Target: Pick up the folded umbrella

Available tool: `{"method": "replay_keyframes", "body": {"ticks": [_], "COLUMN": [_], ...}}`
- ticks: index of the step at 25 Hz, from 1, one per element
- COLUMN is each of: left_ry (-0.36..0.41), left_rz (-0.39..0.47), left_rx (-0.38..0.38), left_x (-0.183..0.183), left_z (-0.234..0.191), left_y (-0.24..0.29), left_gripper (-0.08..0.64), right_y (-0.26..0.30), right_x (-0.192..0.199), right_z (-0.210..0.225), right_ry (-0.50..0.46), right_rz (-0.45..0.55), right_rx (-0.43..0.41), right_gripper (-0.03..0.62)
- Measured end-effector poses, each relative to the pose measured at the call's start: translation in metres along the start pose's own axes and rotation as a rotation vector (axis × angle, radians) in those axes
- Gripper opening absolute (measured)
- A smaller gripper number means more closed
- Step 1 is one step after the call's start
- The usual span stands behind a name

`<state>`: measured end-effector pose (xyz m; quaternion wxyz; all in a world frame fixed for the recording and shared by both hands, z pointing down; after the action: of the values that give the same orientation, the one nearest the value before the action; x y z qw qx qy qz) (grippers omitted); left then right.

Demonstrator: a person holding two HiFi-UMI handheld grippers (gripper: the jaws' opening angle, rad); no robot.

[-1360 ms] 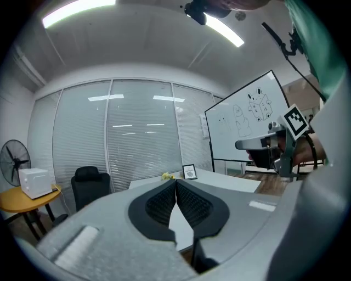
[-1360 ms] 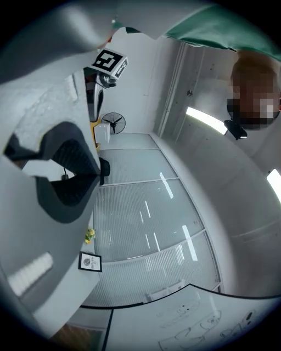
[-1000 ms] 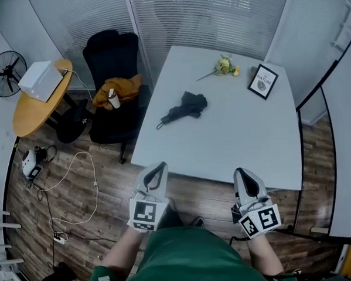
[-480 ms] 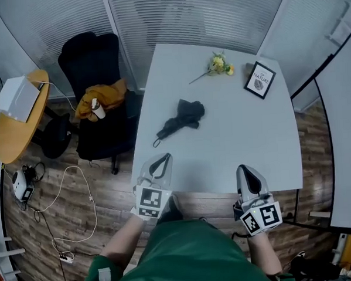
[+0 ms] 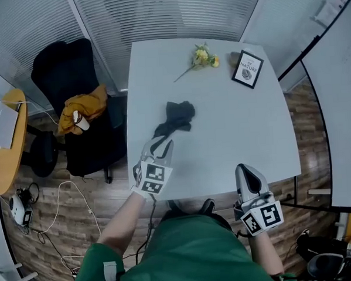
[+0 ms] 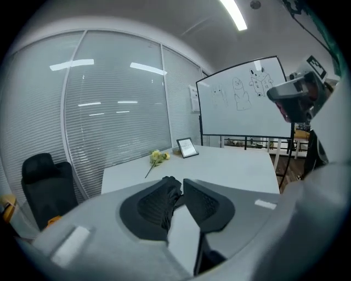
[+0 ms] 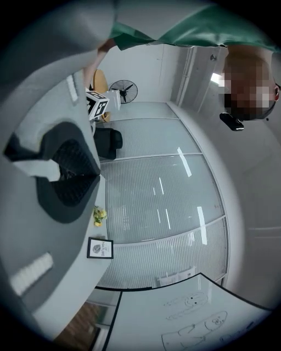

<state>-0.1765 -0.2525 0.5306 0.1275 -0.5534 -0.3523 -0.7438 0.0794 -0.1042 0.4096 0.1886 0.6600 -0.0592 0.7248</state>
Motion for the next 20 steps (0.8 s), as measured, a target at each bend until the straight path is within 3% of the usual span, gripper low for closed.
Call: {"method": "replay_keyframes", "body": {"ticks": [7, 16, 20], "left_ry": [0.038, 0.033, 0.005], "left_rz": [-0.171, -0.506, -0.605], "left_rx": [0.073, 0.111, 0.144], "left_x": [0.019, 0.076, 0.087], "left_z": [-0.011, -0.03, -0.038], "left_y": [0.072, 0.158, 0.184], "left_gripper": [0.24, 0.324, 0.353], "right_y": [0.003, -0.002, -0.014], "right_x": [-0.011, -0.013, -0.009], "right_z": [0.024, 0.07, 0.088], "right_ry": [0.001, 0.028, 0.055], "right_rz": [0.032, 0.016, 0.002], "right_rx": [0.009, 0.048, 0.097], "right_gripper": [0.003, 0.003, 0.003]}}
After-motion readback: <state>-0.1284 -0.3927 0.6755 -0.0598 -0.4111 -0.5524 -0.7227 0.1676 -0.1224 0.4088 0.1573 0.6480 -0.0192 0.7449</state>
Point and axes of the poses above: the fingertips, and each gripper's own axes: y forward along the fingers, z to its right, x out of its underside, the point moved 8 cm from there along -y, backward along the fingers, and after that the axes turned 1 degree about z, right-handed, at the moved point
